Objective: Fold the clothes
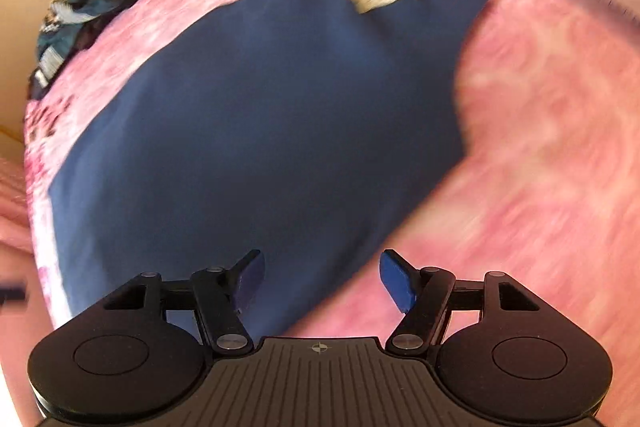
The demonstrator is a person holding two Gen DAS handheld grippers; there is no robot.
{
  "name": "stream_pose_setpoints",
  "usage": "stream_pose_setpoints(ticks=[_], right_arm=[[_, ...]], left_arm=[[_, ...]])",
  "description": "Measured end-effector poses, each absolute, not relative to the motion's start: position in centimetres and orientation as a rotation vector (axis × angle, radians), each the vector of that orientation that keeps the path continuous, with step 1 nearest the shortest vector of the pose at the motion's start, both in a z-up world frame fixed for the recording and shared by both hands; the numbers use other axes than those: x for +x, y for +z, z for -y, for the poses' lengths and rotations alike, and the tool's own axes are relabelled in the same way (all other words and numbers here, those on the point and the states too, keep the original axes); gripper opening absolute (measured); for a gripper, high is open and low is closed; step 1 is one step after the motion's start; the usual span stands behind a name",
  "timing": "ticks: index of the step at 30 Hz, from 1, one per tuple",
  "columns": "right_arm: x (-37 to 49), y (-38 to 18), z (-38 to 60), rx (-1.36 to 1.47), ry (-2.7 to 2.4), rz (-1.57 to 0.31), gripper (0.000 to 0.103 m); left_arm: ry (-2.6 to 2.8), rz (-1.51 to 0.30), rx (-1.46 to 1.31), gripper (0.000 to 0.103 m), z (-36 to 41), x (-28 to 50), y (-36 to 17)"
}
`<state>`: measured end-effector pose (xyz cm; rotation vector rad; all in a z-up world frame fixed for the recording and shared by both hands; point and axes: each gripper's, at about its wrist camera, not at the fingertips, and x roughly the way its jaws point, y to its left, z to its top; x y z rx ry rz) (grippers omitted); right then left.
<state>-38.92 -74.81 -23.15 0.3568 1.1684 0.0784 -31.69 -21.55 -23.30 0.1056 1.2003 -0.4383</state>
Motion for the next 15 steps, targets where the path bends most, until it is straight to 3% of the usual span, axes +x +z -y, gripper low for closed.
stream_pose_setpoints(ticks=[4,10,13,15], right_arm=[[-42.3,-23.4,71.0,0.463,-0.022,-1.167,0.067],[-49.1,-24.5,65.3,0.71,-0.272,-1.164,0.067],[-51.6,-25.3,62.5,0.822,-0.346,-1.145,0.067],[-52.4,-25.7,61.4,0.877,-0.368,-1.127,0.067]], left_arm=[[-0.487,-1.126,0.212,0.043,19.0,-24.6,-24.1],[-0.708,-1.236,0.265,0.043,17.5,-16.0,-29.6],[-0.839,-1.274,0.237,0.049,17.4,-14.8,-30.3],[-0.912,-1.304,0.22,0.032,17.3,-13.9,-30.4]])
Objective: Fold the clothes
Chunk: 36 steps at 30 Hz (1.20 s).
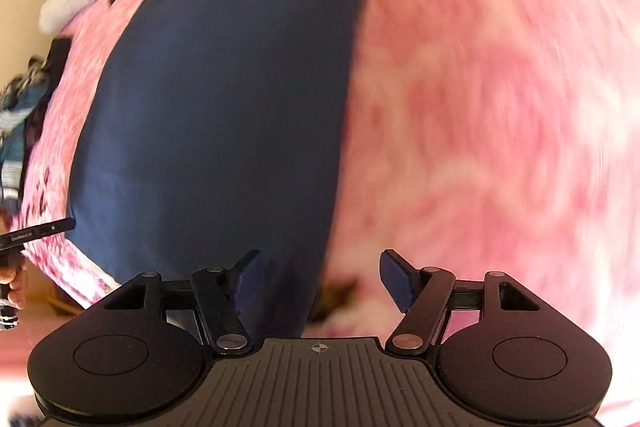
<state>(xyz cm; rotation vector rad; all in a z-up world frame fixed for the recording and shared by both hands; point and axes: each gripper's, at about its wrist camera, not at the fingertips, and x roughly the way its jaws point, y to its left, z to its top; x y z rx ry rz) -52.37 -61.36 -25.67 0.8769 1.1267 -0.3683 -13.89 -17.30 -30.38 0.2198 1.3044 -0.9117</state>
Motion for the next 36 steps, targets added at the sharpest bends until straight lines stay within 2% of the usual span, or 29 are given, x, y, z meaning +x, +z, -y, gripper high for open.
stream_pose_setpoints(ticks=[1,2,9,10,11,12,14,19,31,36], right_arm=[[-52.7,-25.9,60.9,0.909,-0.372,-1.115,0.067],[-53.0,-26.2,60.4,0.941,-0.376,-1.103,0.067],[-53.6,-27.8,59.6,1.036,-0.362,-0.982,0.067],[-53.8,-27.9,59.7,1.061,-0.37,-0.969,0.062],[-54.1,-28.0,59.8,1.088,-0.379,-0.958,0.046],[-54.4,-28.2,60.4,1.124,-0.376,-0.964,0.005],[-55.1,-27.9,62.0,1.166,-0.36,-0.971,0.005],[-54.3,-24.6,62.8,1.02,-0.269,-1.063,0.004],[-57.7,-26.4,59.4,1.039,-0.266,-1.229,0.0],[-58.6,-26.3,60.1,0.954,-0.338,-1.277,0.0]], left_arm=[[-0.941,-1.315,0.213,0.009,17.2,-13.6,-30.3],[-0.97,-1.33,0.201,0.004,17.1,-13.3,-30.2],[-1.029,-1.343,0.256,0.008,18.4,-13.3,-30.9],[-1.033,-1.342,0.263,0.008,18.7,-13.3,-30.9],[-1.032,-1.336,0.28,0.003,18.9,-13.5,-30.8],[-1.027,-1.332,0.295,0.003,18.9,-13.6,-30.3],[-1.02,-1.32,0.316,0.002,18.5,-13.6,-29.1],[-1.052,-1.315,0.354,0.003,16.2,-14.8,-25.5],[-0.928,-1.44,0.333,0.003,11.7,-20.7,-27.2],[-0.879,-1.455,0.467,0.003,12.5,-21.3,-27.2]])
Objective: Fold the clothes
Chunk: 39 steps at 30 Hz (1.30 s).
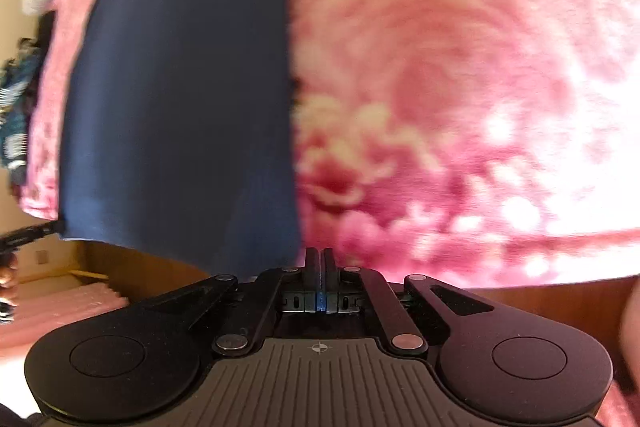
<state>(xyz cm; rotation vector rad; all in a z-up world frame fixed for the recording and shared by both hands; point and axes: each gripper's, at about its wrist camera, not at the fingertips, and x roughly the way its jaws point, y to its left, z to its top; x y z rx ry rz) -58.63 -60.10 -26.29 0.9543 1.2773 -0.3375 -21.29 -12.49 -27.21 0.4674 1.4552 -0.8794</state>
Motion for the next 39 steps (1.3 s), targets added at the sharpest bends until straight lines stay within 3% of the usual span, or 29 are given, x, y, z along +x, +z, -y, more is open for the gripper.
stream_pose_setpoints(ticks=[5,6,8,9,10,18,24,32,33,35,39], right_arm=[[-56.8,-23.5,62.0,0.829,-0.352,-1.211,0.001],[-56.0,-23.1,62.4,0.806,-0.348,-1.195,0.006],[-53.9,-22.0,62.6,0.776,-0.326,-1.155,0.028],[-52.9,-21.5,62.7,0.761,-0.315,-1.135,0.047],[-51.3,-21.0,62.9,0.744,-0.301,-1.115,0.051],[-35.0,-19.8,63.2,0.643,-0.173,-1.037,0.051],[-22.9,-22.7,64.8,0.588,-0.121,-1.088,0.051],[-12.9,-25.2,68.8,0.511,-0.139,-1.074,0.051],[-11.8,-25.4,69.4,0.502,-0.143,-1.066,0.051],[-10.4,-25.8,70.7,0.493,-0.152,-1.064,0.051],[-8.3,-26.3,72.7,0.482,-0.153,-1.056,0.051]], left_arm=[[-0.814,-1.388,0.48,0.008,12.2,-18.8,-24.3],[-0.803,-1.366,0.472,0.01,12.4,-18.1,-23.6],[-0.806,-1.318,0.451,0.021,13.6,-16.5,-22.3],[-0.814,-1.289,0.439,0.023,14.3,-15.8,-21.8],[-0.821,-1.266,0.428,0.024,15.1,-15.0,-21.4],[-0.936,-1.195,0.282,0.024,24.4,-7.9,-24.2],[-1.003,-1.193,0.16,0.024,31.7,-1.5,-28.8],[-1.079,-1.217,0.142,0.023,37.0,3.2,-32.6],[-1.103,-1.219,0.164,0.022,37.2,3.2,-32.6],[-1.151,-1.224,0.206,0.002,37.7,3.2,-32.7],[-1.14,-1.164,0.238,0.0,37.3,4.6,-30.9]])
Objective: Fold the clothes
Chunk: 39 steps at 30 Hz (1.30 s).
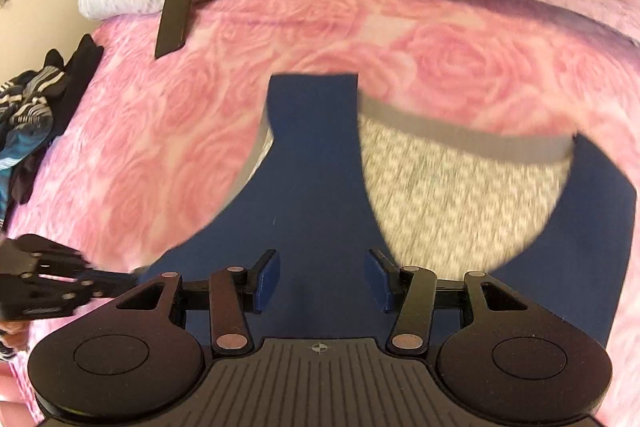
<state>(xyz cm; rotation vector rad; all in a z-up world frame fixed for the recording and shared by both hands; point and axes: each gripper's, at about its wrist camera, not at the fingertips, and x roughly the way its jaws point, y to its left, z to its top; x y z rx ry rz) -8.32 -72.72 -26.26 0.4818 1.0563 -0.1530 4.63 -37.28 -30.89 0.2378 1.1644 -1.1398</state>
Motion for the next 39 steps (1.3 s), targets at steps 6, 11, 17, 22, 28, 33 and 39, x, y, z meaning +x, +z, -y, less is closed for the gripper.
stream_pose_setpoints(ticks=[6,11,17,22,28,33,39], right_arm=[[-7.9,-26.5,74.1,0.486,-0.154,-1.041,0.051],[-7.8,-27.7,74.3,0.511,-0.141,-1.019,0.072],[-6.7,-28.8,73.9,0.478,-0.118,-1.047,0.072],[-7.6,-27.4,75.9,0.516,-0.184,-0.973,0.072],[-13.9,-25.6,80.1,0.518,-0.379,-0.882,0.072],[-18.6,-25.9,85.1,0.512,-0.509,-0.878,0.072],[-20.9,-29.2,90.3,0.647,-0.493,-0.81,0.072]], left_arm=[[-1.068,-1.216,0.18,0.0,36.4,7.3,-30.9],[-1.137,-1.276,0.225,0.019,37.8,5.2,-32.1],[-1.114,-1.159,0.318,0.001,38.7,4.6,-31.3],[-1.041,-1.167,0.297,0.0,37.8,7.4,-30.6],[-1.147,-1.079,0.293,0.014,42.6,8.7,-28.3],[-1.233,-0.988,0.336,0.041,51.1,9.4,-28.1],[-1.246,-1.029,0.402,0.026,58.9,10.4,-30.9]])
